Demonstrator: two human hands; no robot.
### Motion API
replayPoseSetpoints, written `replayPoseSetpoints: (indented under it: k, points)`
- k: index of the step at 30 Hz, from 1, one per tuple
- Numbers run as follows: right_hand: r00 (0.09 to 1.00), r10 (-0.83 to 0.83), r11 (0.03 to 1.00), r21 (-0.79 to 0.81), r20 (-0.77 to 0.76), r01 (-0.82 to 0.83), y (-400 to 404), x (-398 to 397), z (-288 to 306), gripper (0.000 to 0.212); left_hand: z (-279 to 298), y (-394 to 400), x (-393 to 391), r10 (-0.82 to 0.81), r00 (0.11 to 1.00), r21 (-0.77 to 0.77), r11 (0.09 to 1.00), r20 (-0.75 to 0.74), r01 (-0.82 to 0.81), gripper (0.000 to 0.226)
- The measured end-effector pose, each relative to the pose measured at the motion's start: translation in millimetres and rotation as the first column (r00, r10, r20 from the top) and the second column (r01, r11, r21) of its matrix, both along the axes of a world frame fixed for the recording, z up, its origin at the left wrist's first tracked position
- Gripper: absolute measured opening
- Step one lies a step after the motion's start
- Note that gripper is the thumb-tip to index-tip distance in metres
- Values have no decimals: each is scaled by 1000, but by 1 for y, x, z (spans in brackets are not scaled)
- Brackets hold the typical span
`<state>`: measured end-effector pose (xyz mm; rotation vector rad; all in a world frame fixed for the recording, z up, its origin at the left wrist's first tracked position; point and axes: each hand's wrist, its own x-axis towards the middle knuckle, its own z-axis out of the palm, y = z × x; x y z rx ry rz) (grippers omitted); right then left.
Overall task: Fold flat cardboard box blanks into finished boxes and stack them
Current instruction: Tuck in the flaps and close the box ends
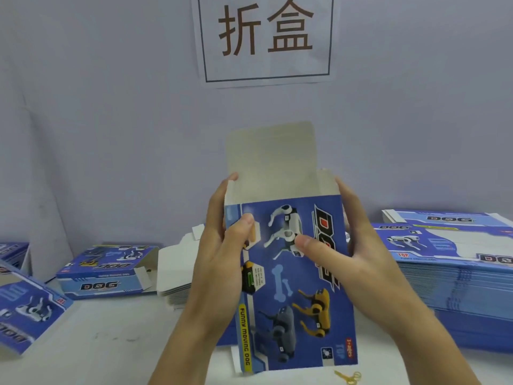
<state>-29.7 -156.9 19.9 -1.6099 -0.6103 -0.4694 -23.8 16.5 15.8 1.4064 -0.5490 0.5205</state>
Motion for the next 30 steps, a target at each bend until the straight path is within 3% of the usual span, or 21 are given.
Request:
replayPoseSetpoints:
  k: [3,6,9,14,15,17,19,22,23,24,26,28,30]
  points:
    - [1000,-7,1000,-21,3,8,2,-1,-2,60,-1,-3,-3,85,996,20,996,38,-86,42]
    - [998,58,997,58,-30,-57,8,-1,3,37,1,-8,-6,89,995,-34,995,-39,-90,38]
    - [998,49,988,151,-43,-42,11,-2,6,55,3,-8,-7,123,985,-68,989,-121,-131,50]
    - [984,30,981,195,-178,5,10,-1,5,9,6,2,-4,49,982,-74,995,-184,-63,29]
    - [979,49,977,215,-199,-5,11,-2,5,12,7,4,-4,8,979,-127,991,-205,-35,33]
    - [978,62,971,238,-198,-14,12,1,5,37,10,6,-5,-38,979,-201,980,-202,-4,51]
    - [981,36,975,223,-189,7,16,-4,5,53,12,3,-6,-49,980,-190,982,-190,12,57]
    - [985,52,965,263,-167,-7,19,-4,7,27,11,2,-8,-37,989,-228,974,-143,4,33]
    - [992,51,985,168,-111,-31,19,-4,8,15,9,4,-7,-54,991,-256,967,-123,21,18]
    - [998,51,999,-5,-41,-52,14,-5,1,17,9,4,-7,-61,992,-265,964,-106,31,8]
    - [993,62,995,-66,-97,-69,10,-10,7,37,9,7,-8,-15,996,-202,979,-90,-4,16]
    - [979,104,994,6,-173,-105,14,-11,12,20,12,11,-10,62,993,-86,994,-101,-71,18]
    - [977,110,993,-20,-181,-115,15,-15,17,23,18,17,-15,62,991,-41,997,-118,-68,29]
